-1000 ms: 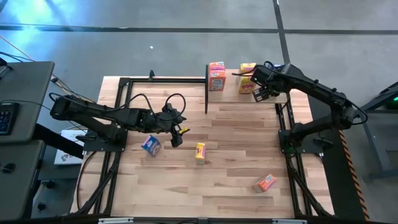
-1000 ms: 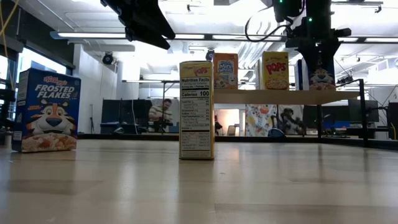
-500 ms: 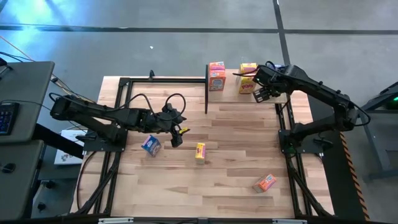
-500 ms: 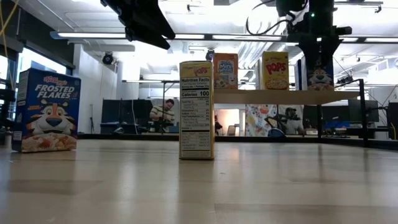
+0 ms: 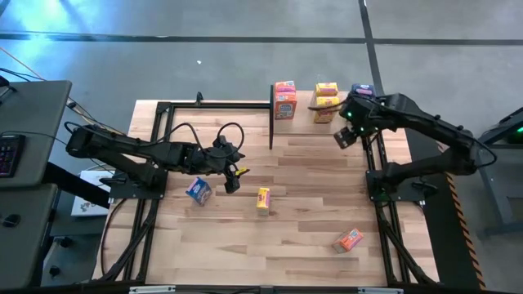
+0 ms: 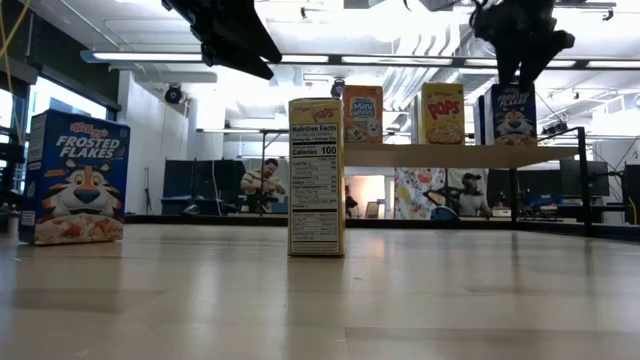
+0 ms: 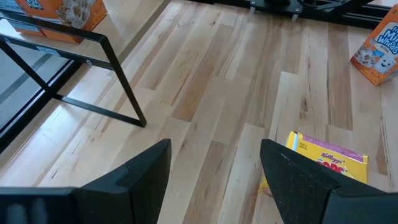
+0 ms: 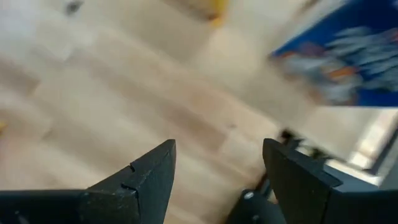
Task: Stack cereal on shelf
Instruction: Put the orange cereal box on the shelf aligned with the orange cereal boxes
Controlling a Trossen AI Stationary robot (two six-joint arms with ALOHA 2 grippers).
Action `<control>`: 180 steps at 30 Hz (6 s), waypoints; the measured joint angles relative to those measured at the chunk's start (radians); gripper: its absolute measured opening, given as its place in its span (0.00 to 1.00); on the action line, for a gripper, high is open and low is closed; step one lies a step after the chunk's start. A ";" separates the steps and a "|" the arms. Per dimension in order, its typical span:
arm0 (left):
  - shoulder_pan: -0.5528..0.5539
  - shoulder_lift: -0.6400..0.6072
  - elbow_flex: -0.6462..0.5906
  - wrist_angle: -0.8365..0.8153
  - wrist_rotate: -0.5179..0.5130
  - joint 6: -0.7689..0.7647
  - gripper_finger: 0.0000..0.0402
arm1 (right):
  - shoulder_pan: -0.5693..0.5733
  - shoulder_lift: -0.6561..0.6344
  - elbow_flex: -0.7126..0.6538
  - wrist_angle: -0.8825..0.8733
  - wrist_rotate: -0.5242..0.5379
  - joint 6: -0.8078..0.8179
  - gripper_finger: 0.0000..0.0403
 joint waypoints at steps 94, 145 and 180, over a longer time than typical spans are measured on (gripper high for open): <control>0.000 0.000 0.000 0.000 0.000 0.000 0.60 | 1.271 0.554 0.000 0.193 -0.180 0.132 0.49; 0.000 0.000 0.000 0.000 0.000 0.000 0.60 | 0.354 0.554 0.498 -0.009 -0.062 -0.640 0.38; 0.000 0.000 0.000 0.000 0.000 0.000 0.60 | 0.052 0.701 0.754 0.051 -0.046 -0.986 0.38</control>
